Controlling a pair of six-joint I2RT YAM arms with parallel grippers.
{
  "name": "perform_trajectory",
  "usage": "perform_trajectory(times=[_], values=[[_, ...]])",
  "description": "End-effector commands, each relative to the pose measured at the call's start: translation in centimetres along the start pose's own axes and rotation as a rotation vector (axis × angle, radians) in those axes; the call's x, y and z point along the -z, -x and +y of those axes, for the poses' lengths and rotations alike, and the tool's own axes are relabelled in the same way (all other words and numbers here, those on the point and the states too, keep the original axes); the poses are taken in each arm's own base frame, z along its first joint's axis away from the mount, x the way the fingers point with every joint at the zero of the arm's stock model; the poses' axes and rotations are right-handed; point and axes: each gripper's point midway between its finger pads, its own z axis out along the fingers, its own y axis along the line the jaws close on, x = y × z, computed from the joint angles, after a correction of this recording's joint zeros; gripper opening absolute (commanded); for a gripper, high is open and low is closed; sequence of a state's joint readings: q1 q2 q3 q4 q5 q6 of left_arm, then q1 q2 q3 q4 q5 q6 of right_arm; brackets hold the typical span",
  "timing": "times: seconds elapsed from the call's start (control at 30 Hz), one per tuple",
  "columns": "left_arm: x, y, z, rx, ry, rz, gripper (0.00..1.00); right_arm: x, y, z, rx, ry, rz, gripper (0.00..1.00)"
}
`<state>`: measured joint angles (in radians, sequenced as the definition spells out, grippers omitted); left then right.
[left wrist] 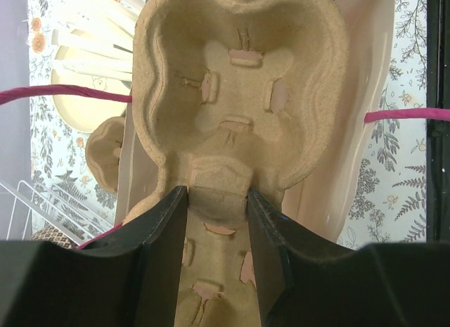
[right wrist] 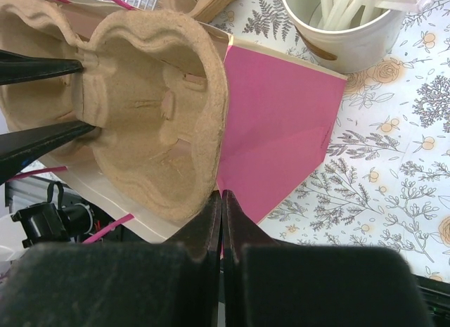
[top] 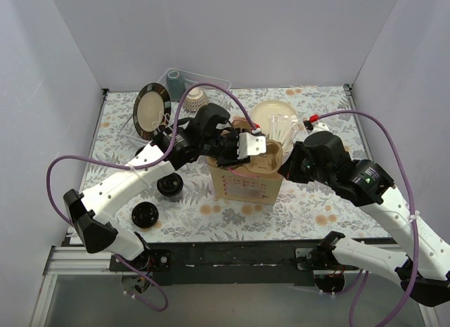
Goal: Pack the takeout coffee
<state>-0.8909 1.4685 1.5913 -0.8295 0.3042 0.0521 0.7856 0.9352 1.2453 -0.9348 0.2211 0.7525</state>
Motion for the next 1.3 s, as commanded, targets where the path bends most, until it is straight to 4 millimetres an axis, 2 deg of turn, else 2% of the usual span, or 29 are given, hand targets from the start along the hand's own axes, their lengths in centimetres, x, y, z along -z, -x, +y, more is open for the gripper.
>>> perform_trajectory(times=[0.0, 0.33, 0.43, 0.6, 0.77, 0.93, 1.1, 1.27], values=[[1.3, 0.7, -0.2, -0.001, 0.013, -0.031, 0.0, 0.7, 1.2, 0.5, 0.0, 0.034, -0.059, 0.01], [1.8, -0.6, 0.7, -0.02, 0.06, 0.042, 0.0, 1.1, 1.2, 0.2, 0.004, 0.031, -0.064, 0.01], [2.1, -1.0, 0.5, -0.021, 0.056, 0.064, 0.0, 1.3, 1.3, 0.1, -0.001, 0.028, -0.073, 0.01], [3.1, -0.8, 0.7, -0.021, 0.08, 0.061, 0.0, 1.4, 1.3, 0.0, -0.01, 0.021, -0.073, 0.01], [3.2, 0.1, 0.5, 0.004, 0.062, 0.033, 0.0, 1.3, 1.3, 0.1, -0.01, 0.024, -0.07, 0.01], [3.5, -0.1, 0.7, -0.007, 0.073, 0.049, 0.0, 1.3, 1.3, 0.2, -0.009, 0.03, -0.07, 0.01], [2.9, -0.5, 0.1, 0.013, 0.039, 0.061, 0.0, 1.3, 1.4, 0.3, -0.015, 0.036, -0.078, 0.01], [2.2, 0.5, -0.2, 0.029, 0.026, 0.038, 0.0, 1.2, 1.5, 0.7, -0.019, 0.053, -0.083, 0.01]])
